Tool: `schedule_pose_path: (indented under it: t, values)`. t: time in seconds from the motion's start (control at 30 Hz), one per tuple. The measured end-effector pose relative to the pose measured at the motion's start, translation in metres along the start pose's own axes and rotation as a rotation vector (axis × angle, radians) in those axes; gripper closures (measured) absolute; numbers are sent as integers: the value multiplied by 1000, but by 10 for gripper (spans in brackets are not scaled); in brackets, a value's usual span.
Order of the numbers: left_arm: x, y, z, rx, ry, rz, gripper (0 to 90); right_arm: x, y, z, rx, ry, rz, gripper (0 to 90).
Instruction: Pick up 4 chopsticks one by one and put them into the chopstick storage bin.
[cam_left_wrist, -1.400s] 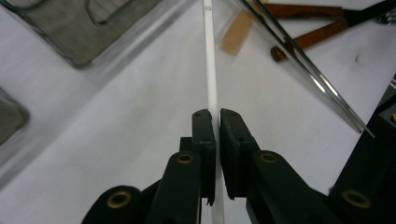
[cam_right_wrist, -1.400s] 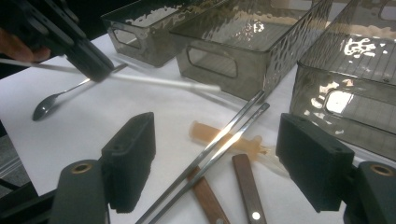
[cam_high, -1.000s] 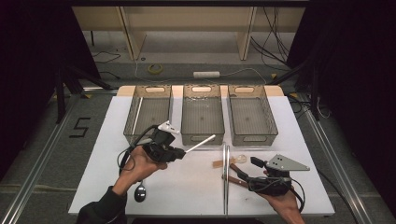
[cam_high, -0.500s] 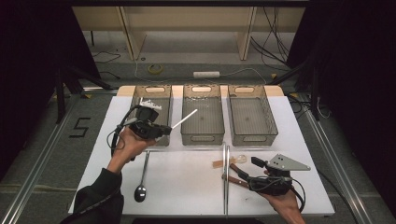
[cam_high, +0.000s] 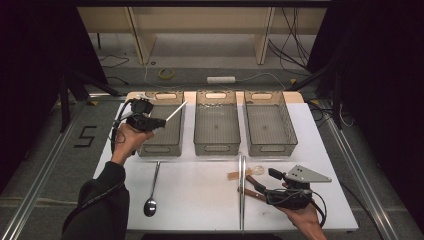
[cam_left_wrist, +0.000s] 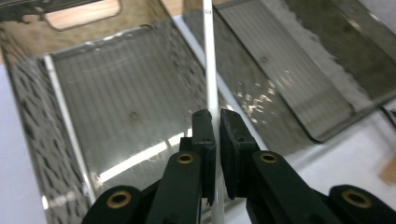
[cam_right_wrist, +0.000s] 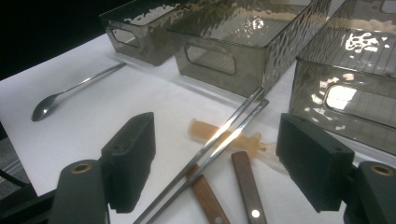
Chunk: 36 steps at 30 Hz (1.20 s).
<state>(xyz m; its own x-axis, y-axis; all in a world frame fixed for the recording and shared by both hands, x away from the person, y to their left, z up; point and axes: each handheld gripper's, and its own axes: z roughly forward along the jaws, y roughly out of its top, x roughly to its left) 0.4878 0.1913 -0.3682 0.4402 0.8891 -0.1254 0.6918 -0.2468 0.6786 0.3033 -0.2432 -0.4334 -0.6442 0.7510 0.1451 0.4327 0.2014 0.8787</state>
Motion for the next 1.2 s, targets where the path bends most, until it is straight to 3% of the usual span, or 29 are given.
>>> schedule_pose_path:
  t: [0.23, 0.57, 0.83, 1.2]
  values:
    - [22, 4, 14, 5, 46, -44, 845, -1, 0, 0, -1, 2, 0, 295]
    - [40, 4, 31, 3, 81, -93, 844, -1, 0, 0, -1, 4, 3, 293]
    - [45, 1, 50, 38, 108, -112, 844, -1, 0, 0, -3, 6, 2, 289]
    - [48, 9, 65, 49, 129, -120, 842, 0, 0, 0, -3, 12, 1, 289]
